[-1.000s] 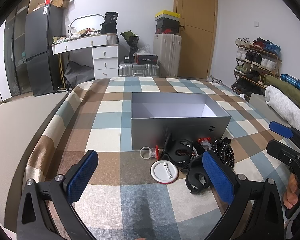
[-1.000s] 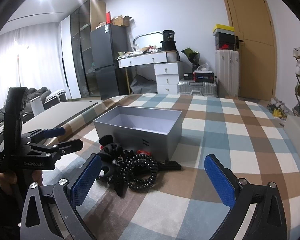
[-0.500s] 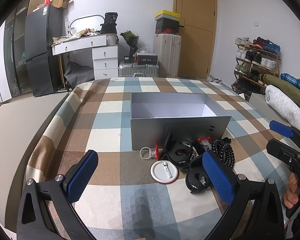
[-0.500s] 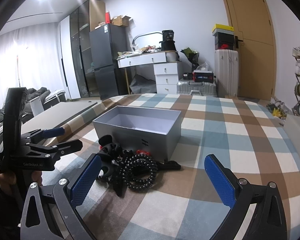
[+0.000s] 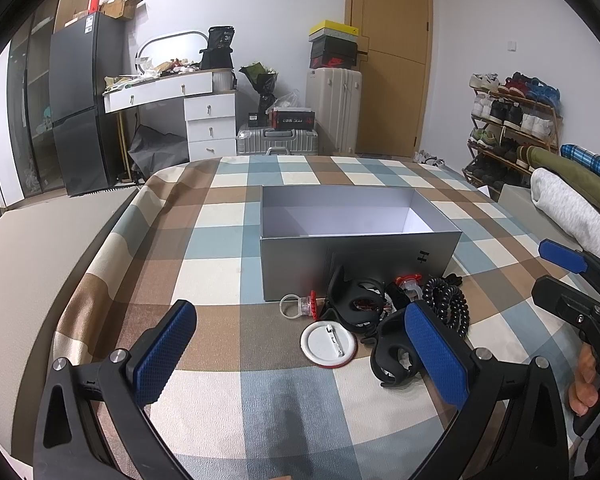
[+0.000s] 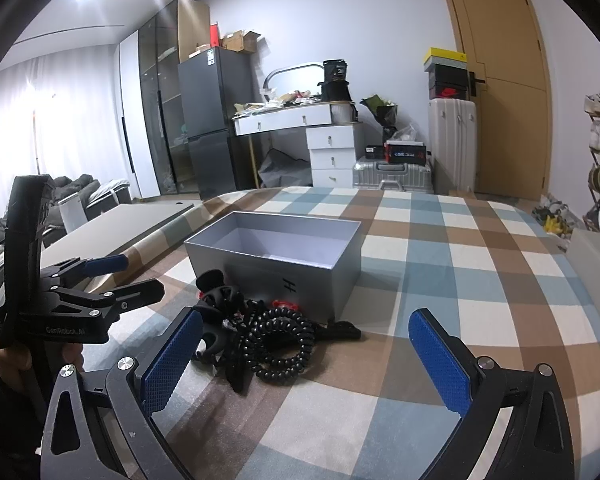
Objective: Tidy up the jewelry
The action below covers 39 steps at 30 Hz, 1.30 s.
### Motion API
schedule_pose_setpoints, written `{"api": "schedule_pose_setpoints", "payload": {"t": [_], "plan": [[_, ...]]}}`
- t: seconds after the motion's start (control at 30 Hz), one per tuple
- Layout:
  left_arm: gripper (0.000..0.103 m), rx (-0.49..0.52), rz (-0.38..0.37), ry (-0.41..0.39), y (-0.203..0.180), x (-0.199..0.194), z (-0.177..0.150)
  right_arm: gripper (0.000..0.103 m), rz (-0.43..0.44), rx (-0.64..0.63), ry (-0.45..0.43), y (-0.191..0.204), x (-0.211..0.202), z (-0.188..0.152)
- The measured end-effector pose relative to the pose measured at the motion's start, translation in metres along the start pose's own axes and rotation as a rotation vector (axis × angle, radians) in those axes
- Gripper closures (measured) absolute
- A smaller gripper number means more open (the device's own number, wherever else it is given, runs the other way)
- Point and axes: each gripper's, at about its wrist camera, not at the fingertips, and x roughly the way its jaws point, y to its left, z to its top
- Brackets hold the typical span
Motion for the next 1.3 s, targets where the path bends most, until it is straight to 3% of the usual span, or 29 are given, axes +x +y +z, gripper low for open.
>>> {"api": "schedule_pose_setpoints", "payload": {"t": [0.6, 0.83, 1.0, 1.1, 1.17, 1.3], "plan": [[0.001, 0.028, -0.03, 0.022, -0.005, 0.003, 0.001, 0.0, -0.008, 0.003, 0.028, -0.004, 0.004, 0.0], [0.001, 0.027, -0.024, 0.04, -0.005, 0.006, 0.0, 0.0, -0.019, 0.01, 0.105, -0.004, 0.021, 0.001], [0.001, 0.013, -0.021, 0.048, -0.003, 0.007, 0.0, 0.0, -0.067, -0.027, 0.21, 0.0, 0.035, -0.002], [0.001, 0.018, -0.017, 0.057, -0.003, 0.007, 0.0, 0.008, -0.023, 0.023, 0.246, -0.006, 0.04, 0.001], [0.001, 0.019, -0.027, 0.066, -0.003, 0.008, 0.0, 0.029, 0.01, 0.066, 0.284, -0.012, 0.047, 0.003], [0.001, 0.038, -0.021, 0.059, -0.006, 0.006, 0.0, 0.042, 0.013, 0.065, 0.355, -0.014, 0.061, 0.003]]}}
